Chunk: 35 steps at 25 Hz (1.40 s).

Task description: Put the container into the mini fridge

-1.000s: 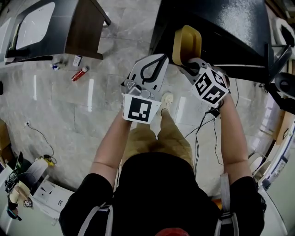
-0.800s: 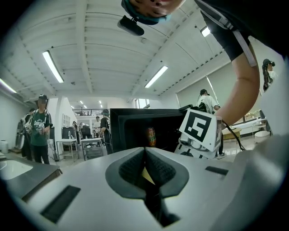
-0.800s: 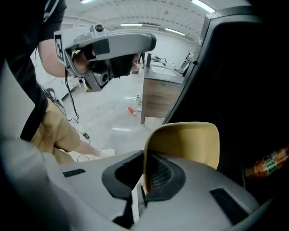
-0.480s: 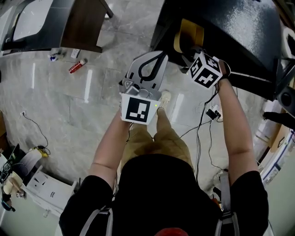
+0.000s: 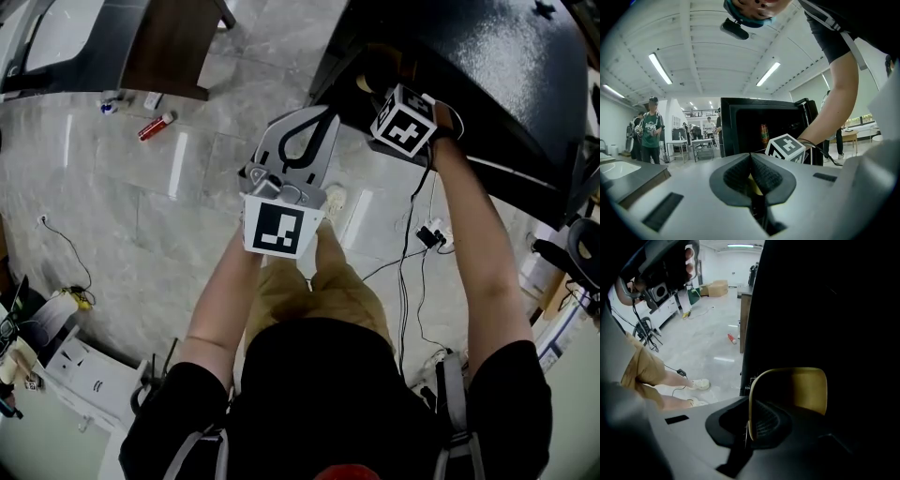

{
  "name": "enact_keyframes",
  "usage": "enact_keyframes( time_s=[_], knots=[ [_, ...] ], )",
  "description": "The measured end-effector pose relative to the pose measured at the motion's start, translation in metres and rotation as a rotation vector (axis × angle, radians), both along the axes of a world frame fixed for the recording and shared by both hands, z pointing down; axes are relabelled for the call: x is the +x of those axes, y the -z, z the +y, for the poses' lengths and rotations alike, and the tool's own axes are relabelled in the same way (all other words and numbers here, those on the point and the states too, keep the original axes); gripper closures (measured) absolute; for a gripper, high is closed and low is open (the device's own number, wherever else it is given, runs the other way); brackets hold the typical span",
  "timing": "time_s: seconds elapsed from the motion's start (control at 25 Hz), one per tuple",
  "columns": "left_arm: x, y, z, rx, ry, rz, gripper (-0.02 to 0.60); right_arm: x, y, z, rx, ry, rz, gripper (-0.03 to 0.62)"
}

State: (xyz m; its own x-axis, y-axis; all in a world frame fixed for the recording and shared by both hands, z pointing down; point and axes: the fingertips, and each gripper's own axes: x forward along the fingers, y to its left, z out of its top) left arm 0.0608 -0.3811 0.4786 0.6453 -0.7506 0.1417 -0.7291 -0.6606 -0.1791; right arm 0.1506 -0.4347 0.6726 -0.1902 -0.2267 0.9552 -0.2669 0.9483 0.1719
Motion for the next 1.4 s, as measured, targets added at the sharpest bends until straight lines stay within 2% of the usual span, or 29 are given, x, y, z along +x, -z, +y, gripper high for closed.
enact_keyframes(
  time_s=[0.48,1.0,1.16,1.32,1.4],
  knots=[
    [0.0,-0.017,-0.009,-0.023,0.016,-0.003,0.558,0.004,-0.034,-0.032,-0.01,-0.047,0.005,0.556],
    [0.0,-0.027,-0.01,-0.044,0.027,-0.005,0.558,0.001,-0.043,-0.043,-0.048,-0.089,-0.005,0.556],
    [0.001,-0.03,-0.011,-0.048,0.03,-0.005,0.558,-0.001,-0.044,-0.049,-0.023,-0.075,-0.009,0.556],
    [0.001,-0.031,-0.012,-0.051,0.029,-0.008,0.558,-0.007,-0.035,-0.056,0.066,-0.006,-0.018,0.554],
    [0.002,-0.031,-0.013,-0.051,0.028,-0.01,0.558,-0.006,-0.034,-0.055,0.081,0.006,-0.021,0.554]
  ],
)
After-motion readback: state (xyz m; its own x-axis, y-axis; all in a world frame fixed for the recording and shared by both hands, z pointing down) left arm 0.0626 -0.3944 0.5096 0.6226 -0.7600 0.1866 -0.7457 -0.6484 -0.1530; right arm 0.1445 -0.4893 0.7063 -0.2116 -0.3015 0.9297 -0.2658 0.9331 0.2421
